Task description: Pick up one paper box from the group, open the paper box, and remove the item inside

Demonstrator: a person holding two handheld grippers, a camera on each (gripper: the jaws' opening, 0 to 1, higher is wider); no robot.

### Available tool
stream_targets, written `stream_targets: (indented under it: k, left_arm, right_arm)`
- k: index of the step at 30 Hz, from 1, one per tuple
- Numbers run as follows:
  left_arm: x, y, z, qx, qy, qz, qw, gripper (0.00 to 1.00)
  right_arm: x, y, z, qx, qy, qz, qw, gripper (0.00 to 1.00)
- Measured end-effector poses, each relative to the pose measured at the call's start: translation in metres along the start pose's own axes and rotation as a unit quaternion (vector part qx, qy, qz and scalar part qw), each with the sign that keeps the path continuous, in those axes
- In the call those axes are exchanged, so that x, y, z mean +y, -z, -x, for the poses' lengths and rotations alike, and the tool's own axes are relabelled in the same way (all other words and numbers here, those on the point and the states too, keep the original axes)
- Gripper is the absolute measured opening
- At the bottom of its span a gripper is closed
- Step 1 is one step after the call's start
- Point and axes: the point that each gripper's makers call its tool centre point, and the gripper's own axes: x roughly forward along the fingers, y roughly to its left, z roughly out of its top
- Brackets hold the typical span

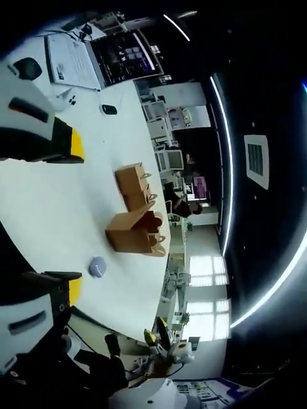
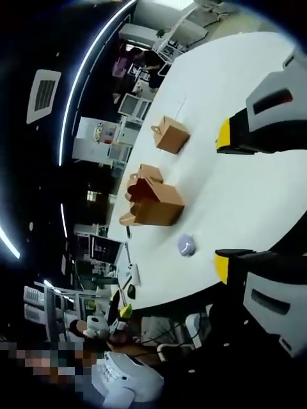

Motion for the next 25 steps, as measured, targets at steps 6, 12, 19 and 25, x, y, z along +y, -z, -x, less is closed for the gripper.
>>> stream_targets:
  k: [6,12,19,25]
  left_arm:
    - [0.003,0.004,-0.006,0.007,0.002,0.003,1.0000,0.68]
    - [0.002,0.011,-0.014,0.018,0.005,0.004,0.9998,0.68]
    - [-0.004,0.010,-0.018,0.014,0.021,0.004,0.9997,0.68]
    - [-0.007,0.011,-0.021,0.012,0.026,0.004,0.9996,0.68]
  right_arm:
    - [-0.002,0.002,-0.001,0.003,0.002,0.001,1.0000,0.60]
    - [-0.002,0.013,-0.007,0.007,-0.003,-0.010,0.9999,0.60]
    - [0.001,0.016,-0.009,0.008,-0.007,-0.015,0.9998,0.60]
    - [-0.003,0.015,-0.007,0.003,0.000,-0.018,0.9998,0.60]
